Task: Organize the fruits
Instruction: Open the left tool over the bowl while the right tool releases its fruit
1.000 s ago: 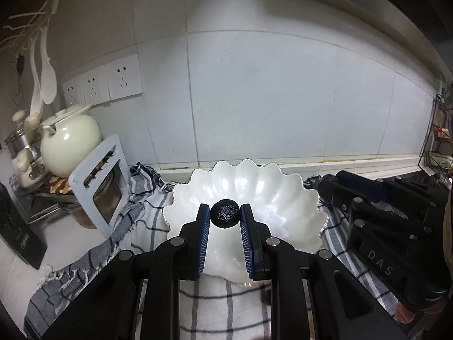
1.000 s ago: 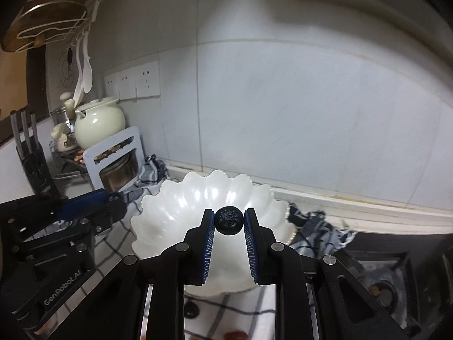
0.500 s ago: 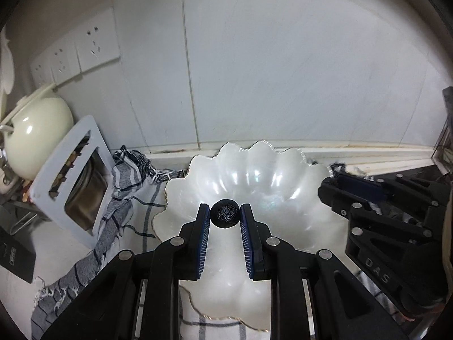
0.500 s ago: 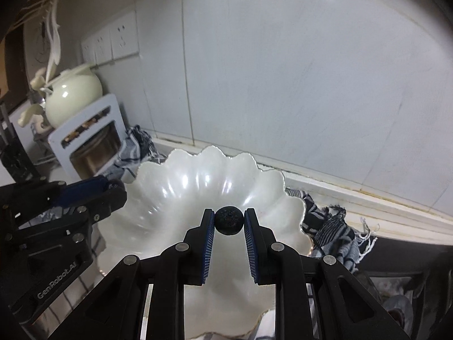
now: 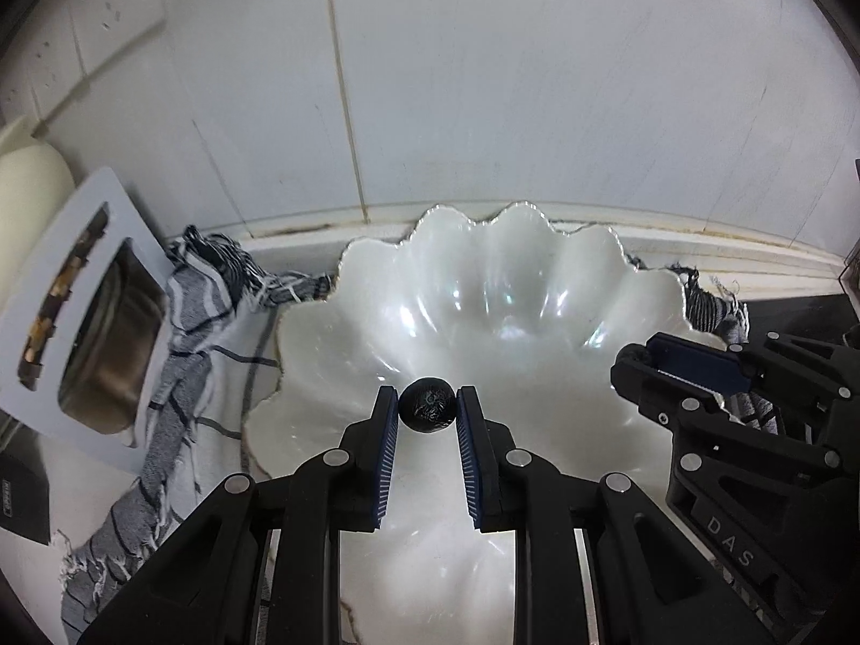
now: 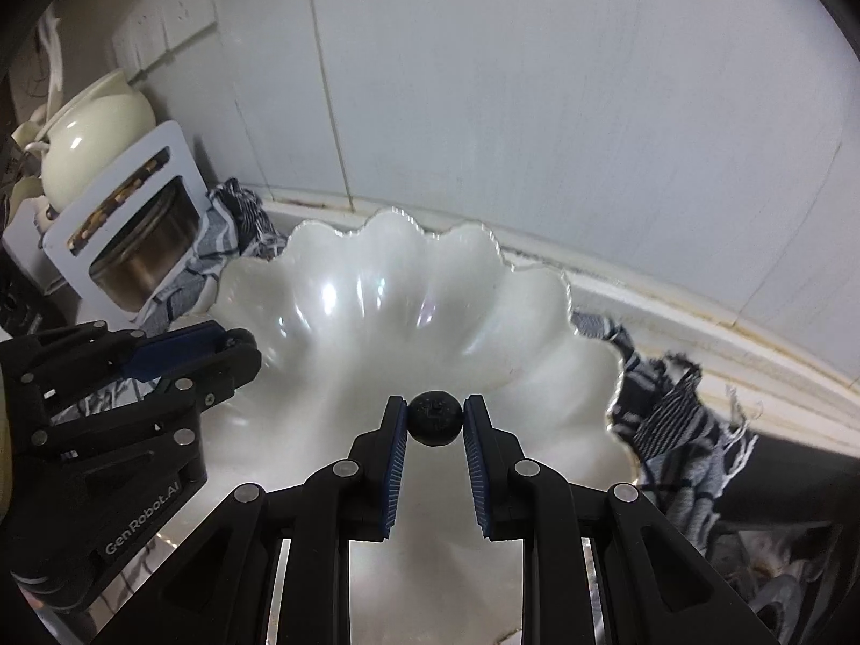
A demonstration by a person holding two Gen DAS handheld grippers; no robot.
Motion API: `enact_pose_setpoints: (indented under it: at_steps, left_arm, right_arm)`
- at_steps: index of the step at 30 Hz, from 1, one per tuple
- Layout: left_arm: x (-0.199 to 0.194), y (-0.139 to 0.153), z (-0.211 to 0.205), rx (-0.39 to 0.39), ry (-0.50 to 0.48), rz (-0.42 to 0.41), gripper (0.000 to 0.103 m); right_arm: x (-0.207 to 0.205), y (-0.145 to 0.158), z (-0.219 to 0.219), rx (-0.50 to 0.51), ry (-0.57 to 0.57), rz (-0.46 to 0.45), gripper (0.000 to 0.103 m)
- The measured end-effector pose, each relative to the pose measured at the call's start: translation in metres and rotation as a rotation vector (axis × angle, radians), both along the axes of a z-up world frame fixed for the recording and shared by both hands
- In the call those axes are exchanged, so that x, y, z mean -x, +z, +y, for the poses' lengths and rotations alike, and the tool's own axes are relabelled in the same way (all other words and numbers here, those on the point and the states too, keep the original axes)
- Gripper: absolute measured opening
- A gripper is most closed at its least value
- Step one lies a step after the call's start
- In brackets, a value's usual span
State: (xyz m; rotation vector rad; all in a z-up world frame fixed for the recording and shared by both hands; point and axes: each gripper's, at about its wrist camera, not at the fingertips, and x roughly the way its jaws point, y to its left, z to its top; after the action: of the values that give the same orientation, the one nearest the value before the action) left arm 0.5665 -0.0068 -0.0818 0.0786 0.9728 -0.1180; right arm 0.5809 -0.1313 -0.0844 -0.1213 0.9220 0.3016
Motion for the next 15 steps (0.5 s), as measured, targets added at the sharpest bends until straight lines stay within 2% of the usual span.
enact_pose_setpoints:
  at_steps: [3, 7, 9, 15]
  left_arm:
    - [-0.005, -0.005, 0.0, -0.008, 0.005, 0.023, 0.024]
    - [-0.004, -0.007, 0.001, -0.023, 0.009, 0.024, 0.036]
    - [-0.003, -0.005, 0.001, -0.031, 0.01, 0.018, 0.043]
    - [0.011, 0.003, 0.003, -0.024, 0.013, -0.001, 0.052]
  right_arm:
    - [-0.006, -0.007, 0.0, 0.002, -0.006, 0.035, 0.023]
    - [-0.008, -0.015, 0.001, 0.028, -0.009, 0.057, 0.025]
    - [-0.009, -0.016, -0.001, 0.023, -0.012, 0.066, 0.033]
    - [-0.003, -0.013, -0.008, 0.013, -0.028, 0.056, 0.033]
